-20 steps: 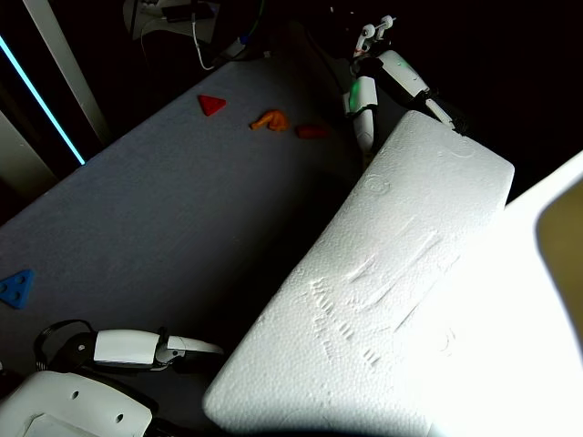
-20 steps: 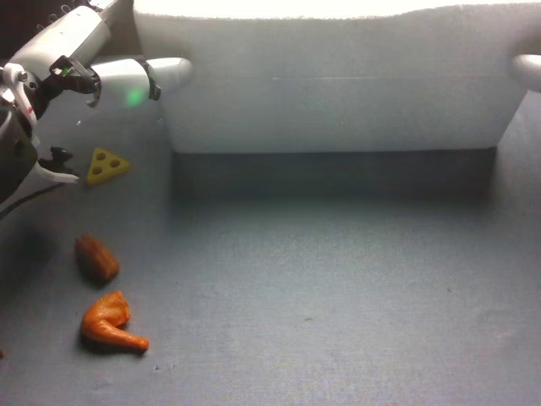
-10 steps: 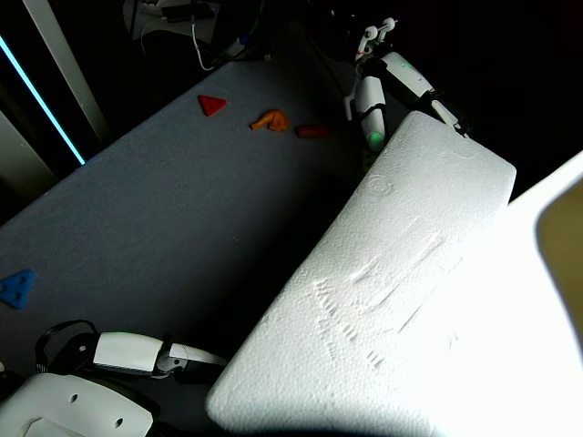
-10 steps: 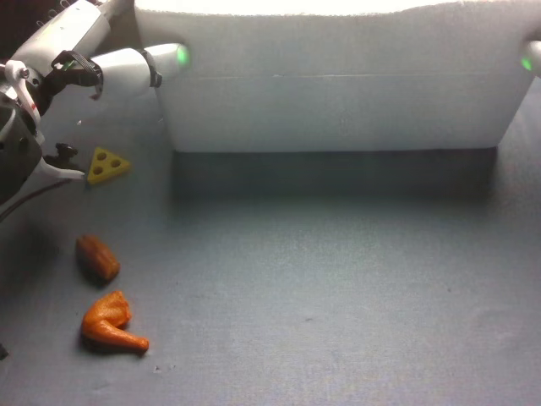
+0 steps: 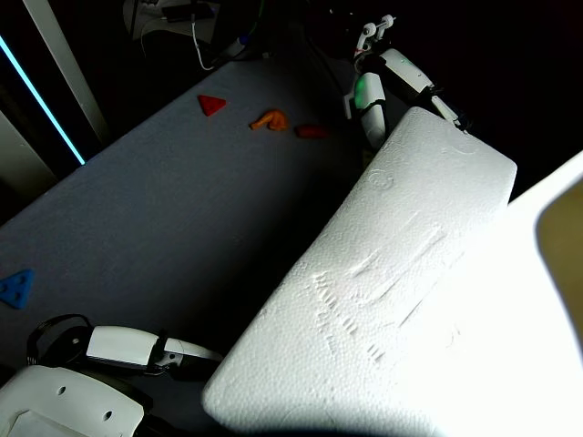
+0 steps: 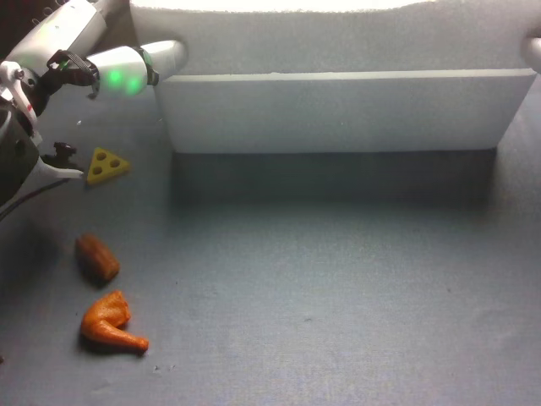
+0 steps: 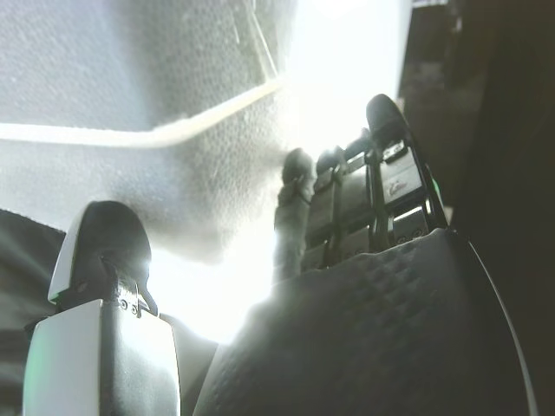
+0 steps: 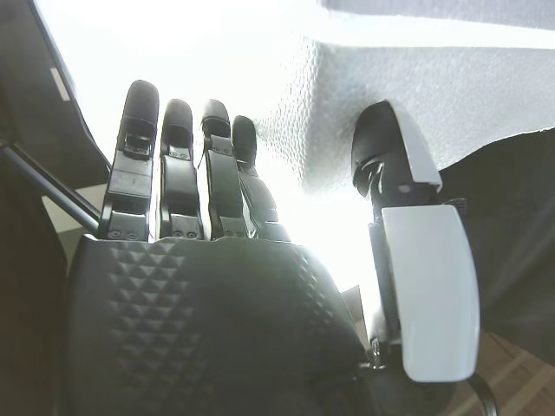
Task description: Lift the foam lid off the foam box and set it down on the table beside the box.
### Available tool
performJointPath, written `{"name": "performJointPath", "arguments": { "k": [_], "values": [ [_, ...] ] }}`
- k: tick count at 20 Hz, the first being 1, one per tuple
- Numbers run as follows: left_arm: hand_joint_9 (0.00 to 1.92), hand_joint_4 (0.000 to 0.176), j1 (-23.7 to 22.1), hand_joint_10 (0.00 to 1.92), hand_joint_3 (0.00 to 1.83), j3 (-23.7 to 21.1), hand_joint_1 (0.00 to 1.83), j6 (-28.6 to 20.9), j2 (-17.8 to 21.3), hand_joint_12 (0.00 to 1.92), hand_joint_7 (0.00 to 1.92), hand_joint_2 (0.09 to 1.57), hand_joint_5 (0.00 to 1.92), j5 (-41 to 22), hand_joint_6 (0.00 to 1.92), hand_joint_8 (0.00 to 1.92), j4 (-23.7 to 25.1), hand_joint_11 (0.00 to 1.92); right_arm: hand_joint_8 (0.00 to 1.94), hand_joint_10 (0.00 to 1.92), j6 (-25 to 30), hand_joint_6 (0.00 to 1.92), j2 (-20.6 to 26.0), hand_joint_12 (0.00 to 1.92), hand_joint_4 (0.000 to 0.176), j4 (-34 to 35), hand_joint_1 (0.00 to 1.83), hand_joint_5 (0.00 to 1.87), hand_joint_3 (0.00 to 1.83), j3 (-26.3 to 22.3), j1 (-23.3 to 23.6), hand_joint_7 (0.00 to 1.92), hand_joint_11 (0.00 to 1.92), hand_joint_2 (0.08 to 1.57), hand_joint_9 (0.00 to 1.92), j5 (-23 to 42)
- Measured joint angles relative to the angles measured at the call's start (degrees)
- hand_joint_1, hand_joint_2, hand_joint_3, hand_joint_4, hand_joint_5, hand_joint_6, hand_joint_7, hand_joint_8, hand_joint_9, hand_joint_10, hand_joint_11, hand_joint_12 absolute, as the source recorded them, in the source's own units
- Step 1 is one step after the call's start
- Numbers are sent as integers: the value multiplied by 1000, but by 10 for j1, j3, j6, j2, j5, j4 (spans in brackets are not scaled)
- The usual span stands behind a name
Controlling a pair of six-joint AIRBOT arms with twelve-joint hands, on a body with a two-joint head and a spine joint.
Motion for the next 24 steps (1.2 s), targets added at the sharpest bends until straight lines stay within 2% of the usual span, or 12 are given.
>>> {"name": "performJointPath", "arguments": {
  "k": [3, 4, 5, 7, 8, 9, 10, 12, 16, 19, 23, 24],
  "values": [
    [21, 0, 0, 6, 0, 0, 418, 0, 1, 437, 42, 1175, 308, 0, 2, 3, 1, 0, 4, 262, 0, 965, 0, 182, 0, -1, 581, 0, 0, 0, 0, 162, 0, 1270, 0, 2],
    [39, 0, 0, 10, 0, 0, 426, 0, 1, 538, 56, 1179, 302, 0, 2, 3, 1, 0, 17, 405, 0, 1084, 0, 340, 0, -2, 582, 0, 1, 0, 0, 200, 0, 1282, 0, 3],
    [9, 0, 0, 12, 0, 0, 421, 0, 1, 469, 52, 1177, 303, 0, 2, 0, 1, 0, 51, 762, 0, 1078, 0, 973, 0, -2, 549, 0, 3, 0, 0, 261, 0, 1281, 0, 3],
    [1, 0, 0, 1, 1, 0, 420, 0, 1, 404, 36, 1184, 306, 0, 3, 0, 1, 0, 53, 763, 0, 641, 0, 1409, 0, -2, 532, 0, 0, 0, 0, 231, 0, 1265, 0, 3],
    [0, 0, 0, 0, 0, -1, 422, -1, 1, 342, 24, 1181, 313, 0, 5, 2, 1, 0, 142, 1173, 0, 788, 0, 1810, 0, -2, 509, 0, 0, 0, 0, 316, 0, 1264, 0, 3],
    [0, 0, 0, 0, 2, -1, 407, -1, 1, 322, 20, 1186, 315, -1, 5, 1, 1, 0, 425, 1284, 0, 880, 0, 1899, 0, -2, 495, 0, 5, 0, 0, 195, 0, 1262, 0, 3],
    [0, 0, 0, 0, 1, -1, 389, -1, 1, 242, 23, 1184, 319, 0, 6, 0, 2, 0, 466, 963, 0, 715, 0, 1878, 0, -4, 533, 0, 0, 0, 0, 77, 0, 1250, 0, 4],
    [0, 0, 0, 0, 2, -5, 390, -1, 4, 221, 34, 1187, 321, -4, 6, 4, 2, 0, 443, 678, 0, 434, 0, 1756, 0, -4, 518, 0, 0, -5, 0, 18, 0, 1243, 0, 9],
    [0, 0, -1, 0, 2, -50, 401, -10, 38, 4, 16, 1170, 327, -32, 6, 0, 14, 0, 145, 367, 7, 493, 17, 1229, 0, -13, 447, 0, 1, -40, 8, 81, 0, 1253, 0, 32],
    [0, 0, -5, 0, 0, -43, 417, -7, 42, 0, 18, 1168, 317, -80, 1, 1, 27, 0, 89, 381, 7, 419, 23, 1112, 0, -40, 453, 0, 0, -36, 14, 105, 0, 1247, 0, 73],
    [0, 0, -3, 0, 2, -47, 388, -8, 42, 4, 28, 1172, 301, -77, 1, 3, 23, 1, 85, 549, 7, 422, 23, 1381, 0, -35, 440, 0, 3, -39, 14, 145, 0, 1292, 0, 64],
    [0, 0, -3, 0, 4, -50, 383, -9, 43, 0, 24, 1176, 294, -78, 0, 0, 22, 0, 153, 835, 7, 595, 24, 1654, 0, -34, 522, 0, 0, -41, 14, 211, 0, 1266, 0, 66]
  ]
}}
